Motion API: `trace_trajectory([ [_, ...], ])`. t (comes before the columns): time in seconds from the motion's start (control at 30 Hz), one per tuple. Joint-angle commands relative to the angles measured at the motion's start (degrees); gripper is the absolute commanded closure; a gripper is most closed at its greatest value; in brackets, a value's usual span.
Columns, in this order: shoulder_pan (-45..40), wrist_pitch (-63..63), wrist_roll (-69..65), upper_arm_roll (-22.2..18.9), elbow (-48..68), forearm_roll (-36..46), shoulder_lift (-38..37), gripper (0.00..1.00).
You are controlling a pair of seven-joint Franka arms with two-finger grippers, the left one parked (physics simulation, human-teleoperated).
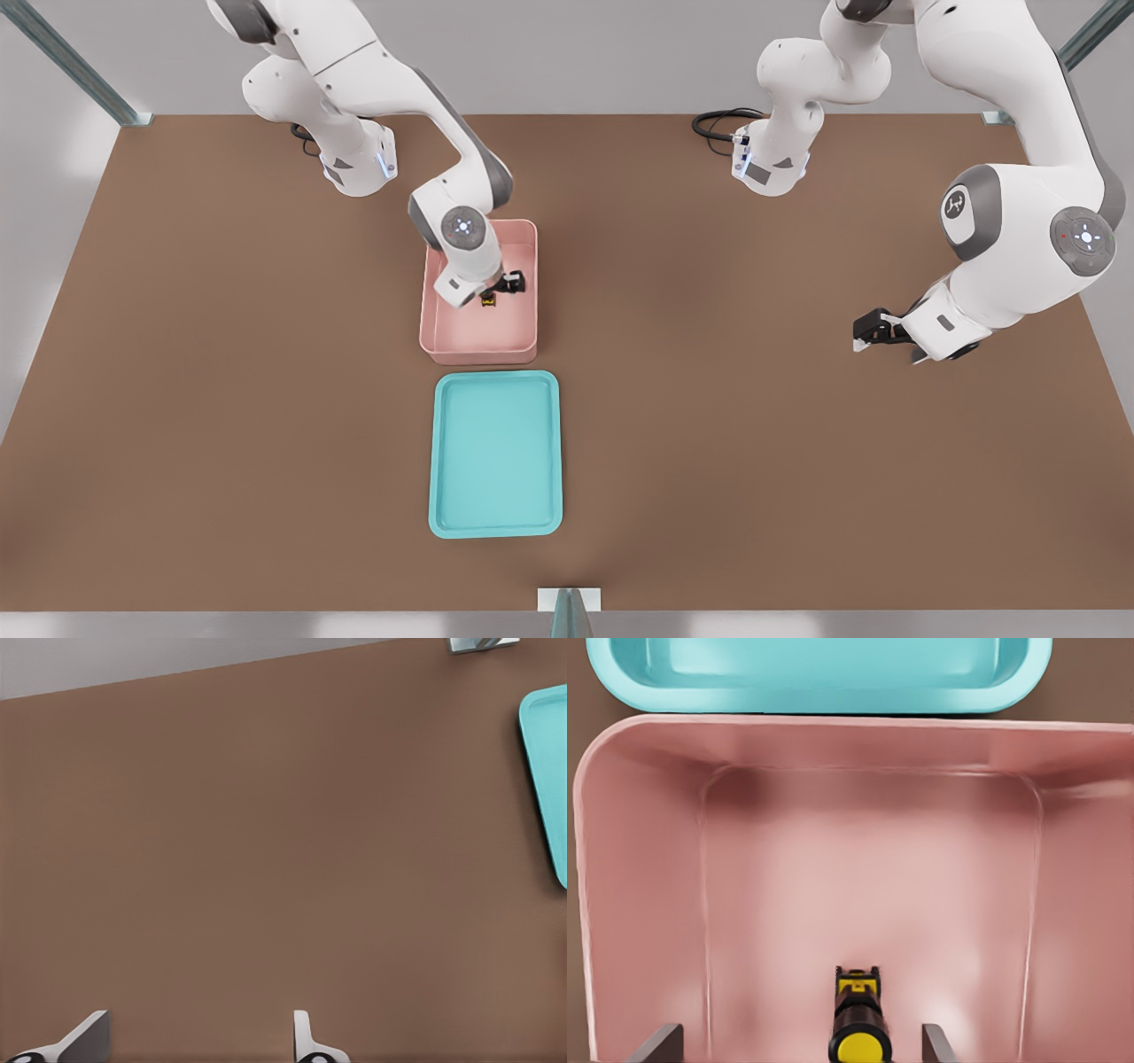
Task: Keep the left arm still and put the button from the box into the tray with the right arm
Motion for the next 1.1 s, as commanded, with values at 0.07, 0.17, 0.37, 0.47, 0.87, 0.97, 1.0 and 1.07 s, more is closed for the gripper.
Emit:
trace_trajectory([
  [0.07, 0.0, 6.1, 7.4, 0.0, -3.3, -0.1, -1.3, 0.0],
  [0.17, 0.0, 7.3, 7.4, 0.0, -4.2, -0.1, -0.8, 0.0],
  [0.37, -0.3, 10.4, 7.4, 0.0, -3.5, -0.1, 3.2, 0.0],
  [0.47, -0.3, 11.3, 7.5, 0.0, -4.0, -0.1, 3.3, 0.0],
  [0.87, 0.2, 11.2, 7.4, 0.8, -8.0, -0.2, 2.0, 0.0],
  [0.97, 0.2, 11.2, 7.8, 1.3, -8.0, -0.1, 2.0, 0.0],
  [1.0, 0.2, 11.2, 7.8, 1.3, -8.0, -0.1, 2.0, 0.0],
  [1.07, 0.2, 11.2, 7.8, 1.3, -8.1, 0.1, 2.0, 0.11],
])
